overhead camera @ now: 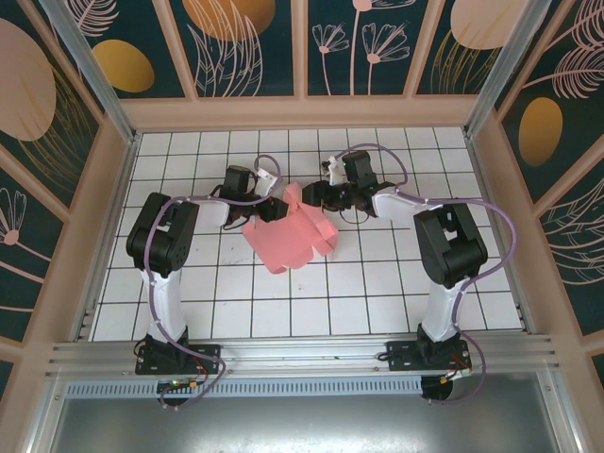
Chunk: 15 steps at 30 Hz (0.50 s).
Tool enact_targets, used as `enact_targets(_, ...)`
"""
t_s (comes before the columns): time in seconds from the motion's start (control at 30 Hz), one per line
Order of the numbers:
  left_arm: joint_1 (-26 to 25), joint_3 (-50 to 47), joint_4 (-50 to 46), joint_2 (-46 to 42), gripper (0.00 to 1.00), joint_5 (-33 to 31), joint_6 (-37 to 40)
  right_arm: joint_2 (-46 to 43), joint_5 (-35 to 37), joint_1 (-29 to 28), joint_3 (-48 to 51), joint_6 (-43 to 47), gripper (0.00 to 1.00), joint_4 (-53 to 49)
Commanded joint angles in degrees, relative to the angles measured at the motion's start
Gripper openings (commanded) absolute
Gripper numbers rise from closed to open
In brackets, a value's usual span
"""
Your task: Fold the paper box
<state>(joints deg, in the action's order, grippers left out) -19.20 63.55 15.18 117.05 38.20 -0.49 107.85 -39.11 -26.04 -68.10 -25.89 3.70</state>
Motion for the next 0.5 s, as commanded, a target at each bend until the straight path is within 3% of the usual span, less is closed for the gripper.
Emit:
enact_targets(0.0, -0.44, 1.32, 0.89, 0.94, 0.29, -0.28, -0.99, 0.63, -0.70, -0.67, 0.78, -1.07, 0.49, 1.57)
enact_targets(0.27, -0.46, 0.64, 1.72, 0.46, 0.16, 0.22, -1.44, 1.18, -0.26, -0.85, 0.68, -2.22, 0.48, 2.35)
enact_targets(0.37, -0.48, 0.10, 2.42, 0.26, 0.16, 0.38, -1.93, 1.46, -0.35, -1.03, 0.60, -2.78, 0.47, 2.82)
enact_targets(0.47, -0.49, -0.09, 3.02, 0.28, 0.24, 0.13, -2.40, 1.86, -0.35, -1.16, 0.51, -3.09, 0.47, 3.29)
